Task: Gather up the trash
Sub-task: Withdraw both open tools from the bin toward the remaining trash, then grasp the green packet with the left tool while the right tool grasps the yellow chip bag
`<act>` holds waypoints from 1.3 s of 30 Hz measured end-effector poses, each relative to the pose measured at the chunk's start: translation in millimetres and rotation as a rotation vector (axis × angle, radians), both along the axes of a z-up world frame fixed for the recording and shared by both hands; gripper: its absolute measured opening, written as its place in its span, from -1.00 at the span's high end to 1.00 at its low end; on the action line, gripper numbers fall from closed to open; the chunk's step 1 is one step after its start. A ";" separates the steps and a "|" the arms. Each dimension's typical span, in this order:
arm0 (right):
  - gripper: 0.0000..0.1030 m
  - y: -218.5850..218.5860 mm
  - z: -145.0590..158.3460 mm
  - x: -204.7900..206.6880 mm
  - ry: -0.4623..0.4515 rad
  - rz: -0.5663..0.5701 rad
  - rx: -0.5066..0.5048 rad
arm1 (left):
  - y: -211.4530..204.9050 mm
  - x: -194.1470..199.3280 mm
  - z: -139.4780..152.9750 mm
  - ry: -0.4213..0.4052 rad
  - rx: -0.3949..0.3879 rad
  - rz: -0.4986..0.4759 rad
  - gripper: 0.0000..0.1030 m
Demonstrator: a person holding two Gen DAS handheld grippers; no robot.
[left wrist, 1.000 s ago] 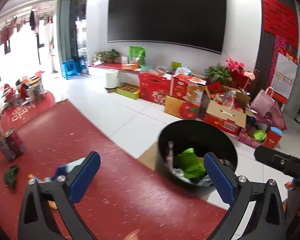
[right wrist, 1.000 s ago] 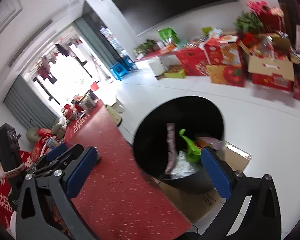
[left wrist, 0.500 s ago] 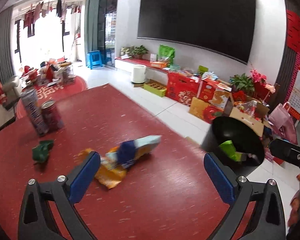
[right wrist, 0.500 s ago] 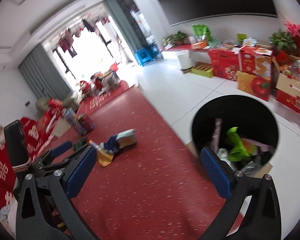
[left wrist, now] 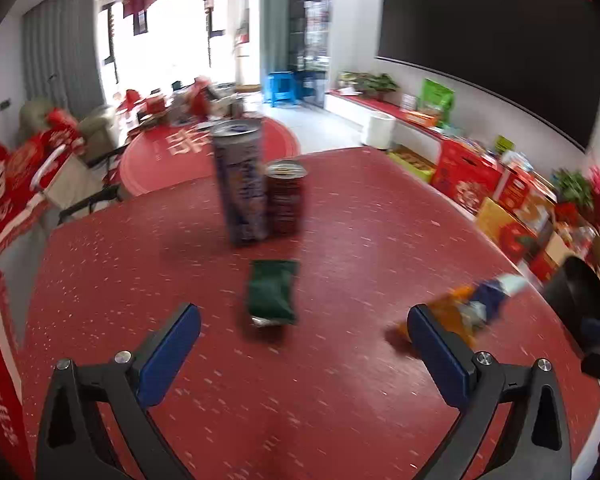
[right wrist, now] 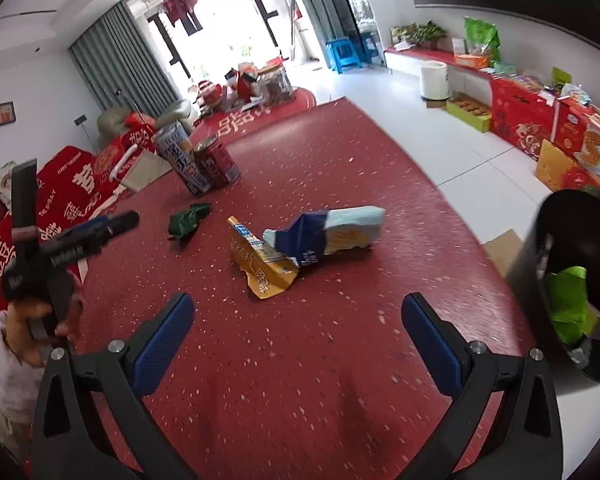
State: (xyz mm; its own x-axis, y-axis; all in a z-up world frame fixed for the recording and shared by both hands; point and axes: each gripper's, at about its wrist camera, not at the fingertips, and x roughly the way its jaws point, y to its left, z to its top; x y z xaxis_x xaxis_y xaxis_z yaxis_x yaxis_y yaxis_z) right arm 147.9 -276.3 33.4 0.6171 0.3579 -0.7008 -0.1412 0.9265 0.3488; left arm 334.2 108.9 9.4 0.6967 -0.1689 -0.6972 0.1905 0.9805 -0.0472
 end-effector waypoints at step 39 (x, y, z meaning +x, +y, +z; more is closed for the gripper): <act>0.83 88.5 -8.1 29.5 -0.036 0.345 -0.147 | 0.5 13.6 -57.5 0.054 -0.041 -0.016 -1.00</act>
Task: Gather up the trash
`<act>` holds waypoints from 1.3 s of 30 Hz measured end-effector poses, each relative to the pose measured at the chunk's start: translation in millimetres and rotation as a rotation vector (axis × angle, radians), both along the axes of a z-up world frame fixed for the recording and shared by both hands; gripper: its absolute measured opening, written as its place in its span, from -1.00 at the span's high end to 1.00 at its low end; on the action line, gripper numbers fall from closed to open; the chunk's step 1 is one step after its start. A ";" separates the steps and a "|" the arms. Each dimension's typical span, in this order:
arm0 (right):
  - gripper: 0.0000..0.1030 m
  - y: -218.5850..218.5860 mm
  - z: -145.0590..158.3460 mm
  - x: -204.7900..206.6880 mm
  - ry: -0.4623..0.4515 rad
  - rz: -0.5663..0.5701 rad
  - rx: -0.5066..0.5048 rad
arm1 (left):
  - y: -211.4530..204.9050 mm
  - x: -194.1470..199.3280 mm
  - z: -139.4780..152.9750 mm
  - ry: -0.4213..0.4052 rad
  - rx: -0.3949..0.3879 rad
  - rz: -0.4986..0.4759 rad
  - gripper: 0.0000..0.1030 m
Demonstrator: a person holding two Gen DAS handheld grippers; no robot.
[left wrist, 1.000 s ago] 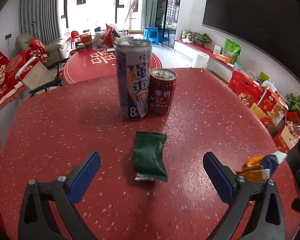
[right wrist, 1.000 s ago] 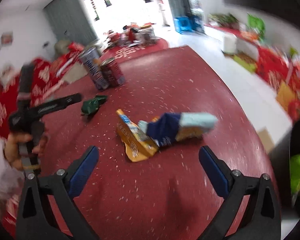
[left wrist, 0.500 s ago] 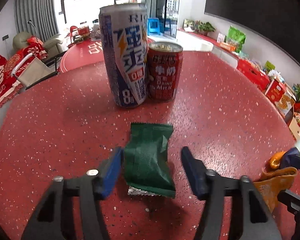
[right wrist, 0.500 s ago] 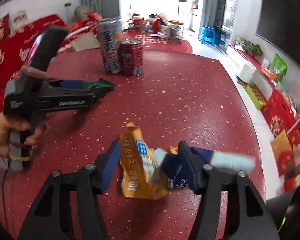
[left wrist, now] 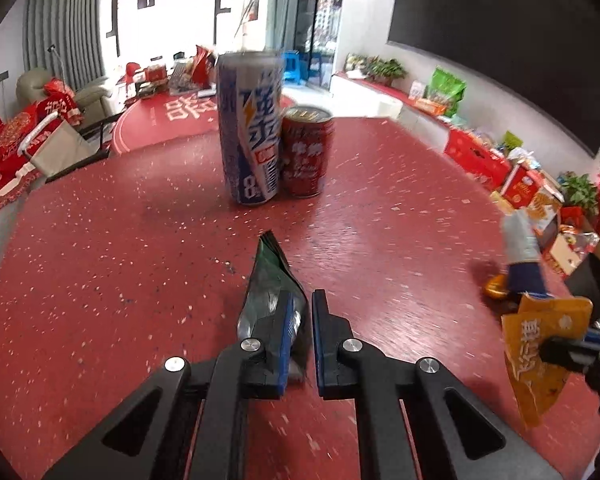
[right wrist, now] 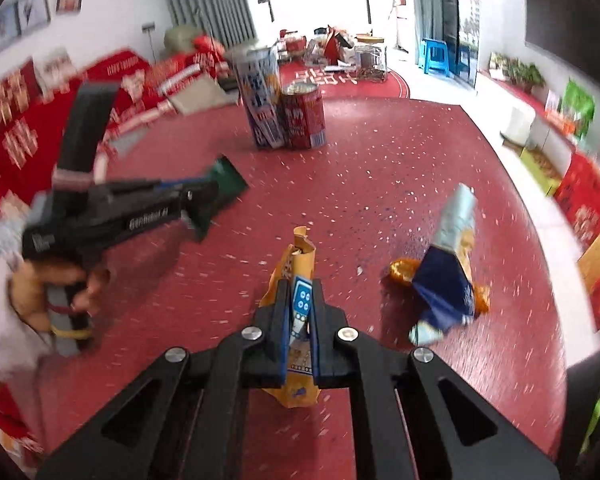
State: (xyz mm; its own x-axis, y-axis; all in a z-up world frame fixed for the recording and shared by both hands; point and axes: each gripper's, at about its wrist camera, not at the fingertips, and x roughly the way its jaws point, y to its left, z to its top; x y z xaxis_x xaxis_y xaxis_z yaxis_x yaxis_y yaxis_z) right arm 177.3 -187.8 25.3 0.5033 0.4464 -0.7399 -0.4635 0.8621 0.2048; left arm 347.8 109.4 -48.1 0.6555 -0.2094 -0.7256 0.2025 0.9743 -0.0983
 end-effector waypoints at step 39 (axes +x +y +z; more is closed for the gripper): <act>0.83 -97.8 14.2 -73.7 0.012 -0.201 0.227 | -12.5 10.5 -11.2 0.078 0.044 0.055 -1.00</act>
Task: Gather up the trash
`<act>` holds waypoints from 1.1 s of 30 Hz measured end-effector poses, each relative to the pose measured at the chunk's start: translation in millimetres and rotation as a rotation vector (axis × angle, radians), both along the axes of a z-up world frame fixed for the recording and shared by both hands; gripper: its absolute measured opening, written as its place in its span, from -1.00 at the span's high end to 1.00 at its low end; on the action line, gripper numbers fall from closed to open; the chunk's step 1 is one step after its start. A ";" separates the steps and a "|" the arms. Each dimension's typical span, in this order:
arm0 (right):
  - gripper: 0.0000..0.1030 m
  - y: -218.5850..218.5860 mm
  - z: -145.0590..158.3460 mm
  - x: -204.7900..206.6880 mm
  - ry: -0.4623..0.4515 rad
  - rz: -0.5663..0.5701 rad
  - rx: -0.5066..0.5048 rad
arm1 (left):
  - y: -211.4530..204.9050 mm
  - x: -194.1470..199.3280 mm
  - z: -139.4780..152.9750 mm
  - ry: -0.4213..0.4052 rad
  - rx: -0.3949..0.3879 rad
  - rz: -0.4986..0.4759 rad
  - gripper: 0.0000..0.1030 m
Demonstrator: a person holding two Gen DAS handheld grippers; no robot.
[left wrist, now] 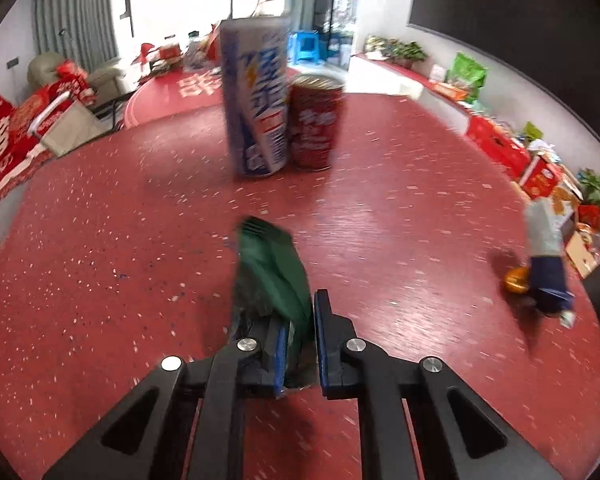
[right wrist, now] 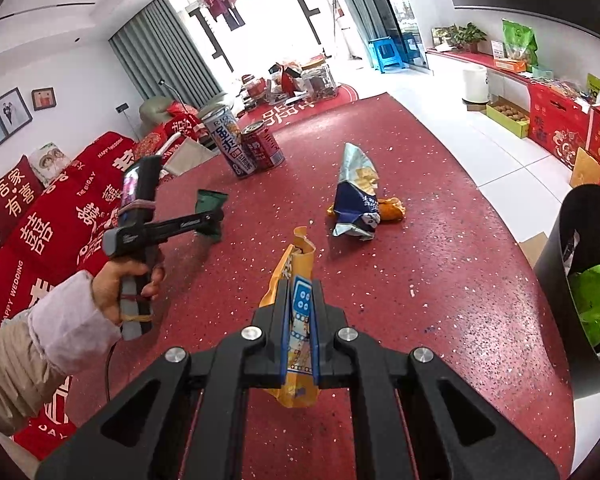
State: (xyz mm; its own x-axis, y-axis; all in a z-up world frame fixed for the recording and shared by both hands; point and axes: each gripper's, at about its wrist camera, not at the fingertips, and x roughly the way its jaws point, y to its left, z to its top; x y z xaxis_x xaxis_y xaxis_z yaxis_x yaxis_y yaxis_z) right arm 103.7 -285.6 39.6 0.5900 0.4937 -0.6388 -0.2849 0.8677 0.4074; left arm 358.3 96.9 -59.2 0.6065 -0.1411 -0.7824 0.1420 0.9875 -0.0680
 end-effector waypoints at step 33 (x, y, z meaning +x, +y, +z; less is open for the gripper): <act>0.83 -45.2 -3.7 -31.9 -0.019 -0.088 0.083 | -48.7 -37.8 18.7 0.052 -0.056 -0.009 -1.00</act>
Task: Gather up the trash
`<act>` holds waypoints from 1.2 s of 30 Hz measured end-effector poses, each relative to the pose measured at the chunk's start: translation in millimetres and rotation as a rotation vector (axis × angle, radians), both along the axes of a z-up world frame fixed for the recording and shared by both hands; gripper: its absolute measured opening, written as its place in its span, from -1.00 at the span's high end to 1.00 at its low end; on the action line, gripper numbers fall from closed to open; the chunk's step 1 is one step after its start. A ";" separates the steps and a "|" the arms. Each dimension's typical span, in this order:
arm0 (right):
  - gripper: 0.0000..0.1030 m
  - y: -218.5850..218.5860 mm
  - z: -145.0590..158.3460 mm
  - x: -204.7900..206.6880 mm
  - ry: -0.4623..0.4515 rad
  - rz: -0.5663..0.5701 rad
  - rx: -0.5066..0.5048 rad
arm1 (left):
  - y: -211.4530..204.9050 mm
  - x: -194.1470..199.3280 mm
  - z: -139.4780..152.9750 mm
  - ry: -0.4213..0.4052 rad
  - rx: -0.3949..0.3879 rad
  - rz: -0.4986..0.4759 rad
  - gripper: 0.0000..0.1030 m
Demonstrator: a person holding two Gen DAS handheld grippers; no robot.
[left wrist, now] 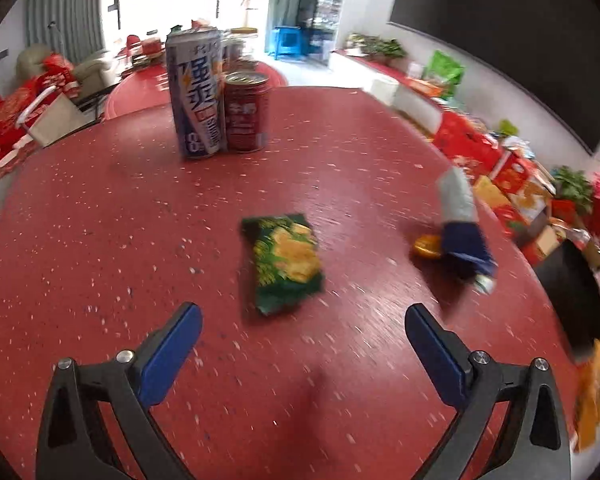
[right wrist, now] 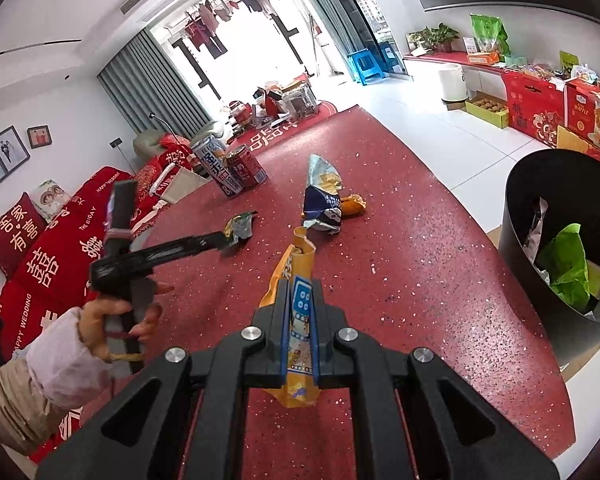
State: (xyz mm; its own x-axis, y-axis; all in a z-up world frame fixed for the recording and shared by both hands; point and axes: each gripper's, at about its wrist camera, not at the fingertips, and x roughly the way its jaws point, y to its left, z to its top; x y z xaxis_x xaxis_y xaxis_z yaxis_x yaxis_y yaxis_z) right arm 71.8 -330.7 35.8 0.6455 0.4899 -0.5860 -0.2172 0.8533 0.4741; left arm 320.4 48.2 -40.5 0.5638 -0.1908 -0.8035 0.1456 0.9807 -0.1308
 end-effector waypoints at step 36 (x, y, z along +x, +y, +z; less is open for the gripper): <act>0.83 -83.6 8.2 -27.0 -0.034 -0.177 0.007 | -139.8 -62.8 68.1 -0.145 -0.059 -0.395 -0.96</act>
State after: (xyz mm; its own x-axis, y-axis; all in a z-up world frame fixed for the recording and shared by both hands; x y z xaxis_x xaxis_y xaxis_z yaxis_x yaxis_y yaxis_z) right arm 44.7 -414.4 44.0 0.7412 0.3707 -0.5596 -0.0799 0.8765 0.4748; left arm 257.6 -91.6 27.6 0.5450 -0.4581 -0.7022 0.5294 0.8375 -0.1355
